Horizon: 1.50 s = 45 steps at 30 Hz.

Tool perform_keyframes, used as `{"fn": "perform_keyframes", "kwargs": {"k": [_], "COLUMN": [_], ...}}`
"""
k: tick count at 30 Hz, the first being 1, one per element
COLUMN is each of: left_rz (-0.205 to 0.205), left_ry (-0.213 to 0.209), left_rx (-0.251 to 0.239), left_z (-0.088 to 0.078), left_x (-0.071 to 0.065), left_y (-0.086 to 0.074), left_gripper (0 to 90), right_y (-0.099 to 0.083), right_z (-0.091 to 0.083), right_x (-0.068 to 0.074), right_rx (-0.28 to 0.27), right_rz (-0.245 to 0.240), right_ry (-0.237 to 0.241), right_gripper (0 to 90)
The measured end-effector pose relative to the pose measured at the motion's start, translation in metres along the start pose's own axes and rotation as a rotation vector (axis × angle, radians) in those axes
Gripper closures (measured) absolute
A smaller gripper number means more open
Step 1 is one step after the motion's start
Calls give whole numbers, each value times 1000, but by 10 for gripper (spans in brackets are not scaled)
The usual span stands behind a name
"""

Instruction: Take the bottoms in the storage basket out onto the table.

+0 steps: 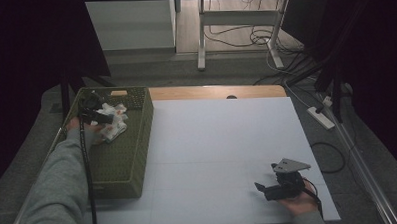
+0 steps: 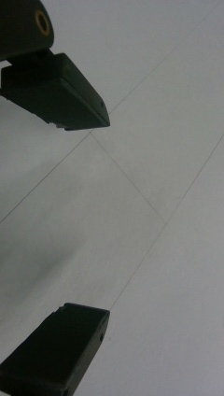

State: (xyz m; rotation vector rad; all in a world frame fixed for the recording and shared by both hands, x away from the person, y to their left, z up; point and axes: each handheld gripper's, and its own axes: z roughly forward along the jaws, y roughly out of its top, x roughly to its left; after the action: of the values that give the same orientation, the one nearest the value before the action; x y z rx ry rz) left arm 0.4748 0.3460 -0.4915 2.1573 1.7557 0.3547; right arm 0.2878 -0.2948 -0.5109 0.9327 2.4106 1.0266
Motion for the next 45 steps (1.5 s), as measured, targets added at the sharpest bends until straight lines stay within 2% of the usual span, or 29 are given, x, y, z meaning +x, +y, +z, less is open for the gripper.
{"fn": "perform_keyframes", "kwargs": {"k": [1, 2, 5, 13, 19, 32, 37, 44, 45], "left_rz": [2, 5, 11, 10, 3, -3, -20, -20, -27], "left_ry": [1, 2, 5, -2, -19, -27, -24, -42, -35], "left_rx": [10, 20, 45, 60, 56, 50, 16, -27, -49], "left_z": [1, 2, 6, 9, 8, 9, 3, -9, -13], "left_x": [0, 0, 0, 3, 4, 6, 8, 6, 5], "left_y": [0, 0, -1, -2, -2, -3, -4, -4, -4], "left_gripper": [483, 556, 640, 828, 845, 845, 850, 851, 850], "right_y": [0, 0, 0, -1, -2, -2, -2, -2, -2], "right_z": [0, 0, -1, -1, -1, 0, -1, -1, -1], "right_x": [0, 0, 0, 0, 0, 0, 0, 0, 0], "right_rx": [0, -1, -1, -1, 1, 4, 4, 1, 0], "right_rz": [0, 0, 0, 5, 3, 3, 2, 2, 2], "right_ry": [0, 0, -1, -2, -4, -3, -5, -2, -2], "right_gripper": [80, 80, 80, 81, 81, 81, 81, 81, 81]}}
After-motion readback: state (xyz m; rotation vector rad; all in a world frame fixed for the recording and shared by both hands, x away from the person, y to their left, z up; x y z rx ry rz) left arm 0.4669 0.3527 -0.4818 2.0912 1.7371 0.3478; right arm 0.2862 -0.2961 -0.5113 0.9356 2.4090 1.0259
